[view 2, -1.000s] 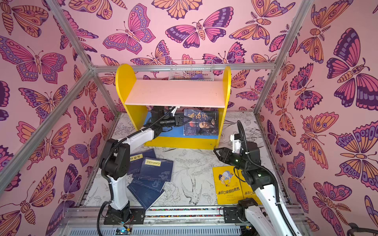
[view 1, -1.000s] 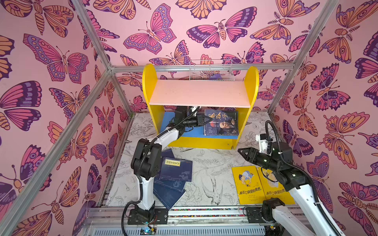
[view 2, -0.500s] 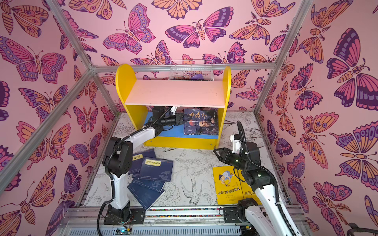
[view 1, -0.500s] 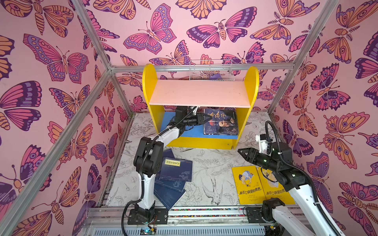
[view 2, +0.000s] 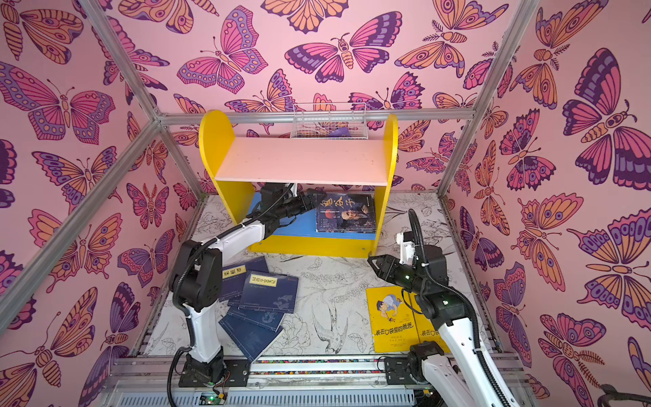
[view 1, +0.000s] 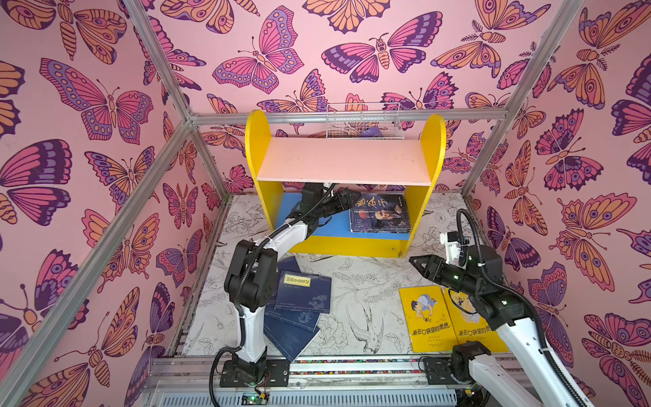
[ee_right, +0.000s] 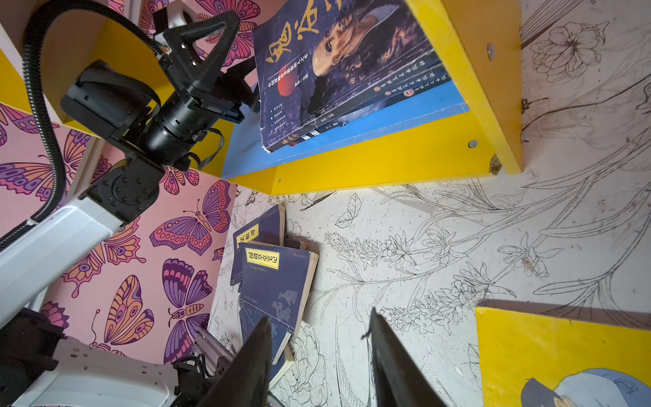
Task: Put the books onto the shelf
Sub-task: 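Press the purple book flat onto the stack with the left gripper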
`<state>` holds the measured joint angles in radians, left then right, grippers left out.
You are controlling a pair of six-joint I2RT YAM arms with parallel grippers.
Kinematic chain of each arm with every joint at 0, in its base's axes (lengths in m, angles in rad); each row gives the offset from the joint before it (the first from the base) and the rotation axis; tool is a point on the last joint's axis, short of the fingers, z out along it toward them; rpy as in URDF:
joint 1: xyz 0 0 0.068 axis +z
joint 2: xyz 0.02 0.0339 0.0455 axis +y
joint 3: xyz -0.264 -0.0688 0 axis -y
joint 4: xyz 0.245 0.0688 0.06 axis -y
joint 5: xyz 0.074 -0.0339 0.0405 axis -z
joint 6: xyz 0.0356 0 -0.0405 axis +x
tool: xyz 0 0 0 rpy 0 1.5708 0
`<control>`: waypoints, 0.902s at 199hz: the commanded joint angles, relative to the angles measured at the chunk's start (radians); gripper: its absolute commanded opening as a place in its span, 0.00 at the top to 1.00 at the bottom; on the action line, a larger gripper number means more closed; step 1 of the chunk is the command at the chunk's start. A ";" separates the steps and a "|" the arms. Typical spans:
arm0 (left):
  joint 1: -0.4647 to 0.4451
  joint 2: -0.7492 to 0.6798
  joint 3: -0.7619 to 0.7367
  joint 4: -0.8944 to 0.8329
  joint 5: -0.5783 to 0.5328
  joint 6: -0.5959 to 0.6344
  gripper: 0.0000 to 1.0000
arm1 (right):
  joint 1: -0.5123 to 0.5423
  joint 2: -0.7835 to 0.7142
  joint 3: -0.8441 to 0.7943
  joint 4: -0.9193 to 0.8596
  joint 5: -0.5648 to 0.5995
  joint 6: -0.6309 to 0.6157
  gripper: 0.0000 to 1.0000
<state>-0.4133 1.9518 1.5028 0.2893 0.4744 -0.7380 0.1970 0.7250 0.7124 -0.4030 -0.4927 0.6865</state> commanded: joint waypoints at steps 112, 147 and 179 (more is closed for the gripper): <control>-0.156 -0.434 -0.390 -0.262 -0.233 0.285 0.89 | -0.005 0.007 0.015 -0.045 0.049 -0.070 0.54; -0.158 -0.397 -0.408 -0.291 -0.222 0.255 1.00 | -0.005 0.005 0.005 -0.033 0.059 -0.057 0.54; -0.166 -0.351 -0.379 -0.291 -0.179 0.278 1.00 | -0.005 0.002 0.004 -0.035 0.061 -0.060 0.53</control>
<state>-0.5758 1.5677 1.1172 0.0238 0.2646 -0.4927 0.1970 0.7330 0.7136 -0.4381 -0.4450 0.6296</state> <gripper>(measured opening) 0.049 0.466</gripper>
